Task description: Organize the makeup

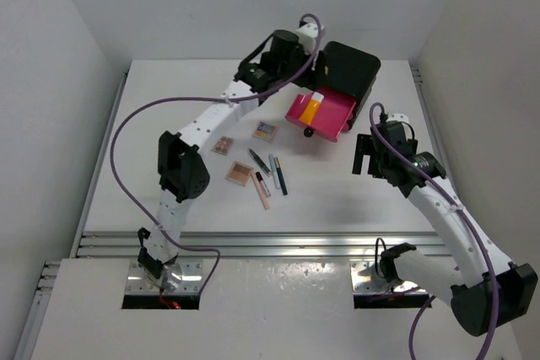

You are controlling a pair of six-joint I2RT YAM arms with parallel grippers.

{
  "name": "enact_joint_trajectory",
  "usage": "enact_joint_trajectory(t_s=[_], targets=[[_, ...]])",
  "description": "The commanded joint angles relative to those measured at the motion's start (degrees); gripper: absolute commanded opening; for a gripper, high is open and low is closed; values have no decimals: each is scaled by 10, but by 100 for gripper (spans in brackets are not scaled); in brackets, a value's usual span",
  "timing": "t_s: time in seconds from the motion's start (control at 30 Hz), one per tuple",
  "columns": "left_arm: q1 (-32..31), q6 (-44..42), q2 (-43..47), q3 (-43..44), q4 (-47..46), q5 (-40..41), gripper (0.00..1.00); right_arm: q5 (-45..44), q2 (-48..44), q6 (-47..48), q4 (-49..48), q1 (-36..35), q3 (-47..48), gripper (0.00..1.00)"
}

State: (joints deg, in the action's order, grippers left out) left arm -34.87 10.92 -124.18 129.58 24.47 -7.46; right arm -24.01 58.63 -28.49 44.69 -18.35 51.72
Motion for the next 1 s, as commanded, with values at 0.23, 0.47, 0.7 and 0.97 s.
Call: enact_joint_trajectory(t_s=[0.23,0.47,0.7,0.97], targets=[[-60,71,-59,31,-24,114,29,-21,-58,11,-14,15,-25,99],[-84,57,-91,12,-53,114,35,-13,-52,5,-3,16,-22,99],[-84,69,-97,-10,-74,112,40,-14,-67,-16,9,16,-29,99],[-89,80,-113,-10,-79,94,67,-23,-73,-10,29,16,-22,99]])
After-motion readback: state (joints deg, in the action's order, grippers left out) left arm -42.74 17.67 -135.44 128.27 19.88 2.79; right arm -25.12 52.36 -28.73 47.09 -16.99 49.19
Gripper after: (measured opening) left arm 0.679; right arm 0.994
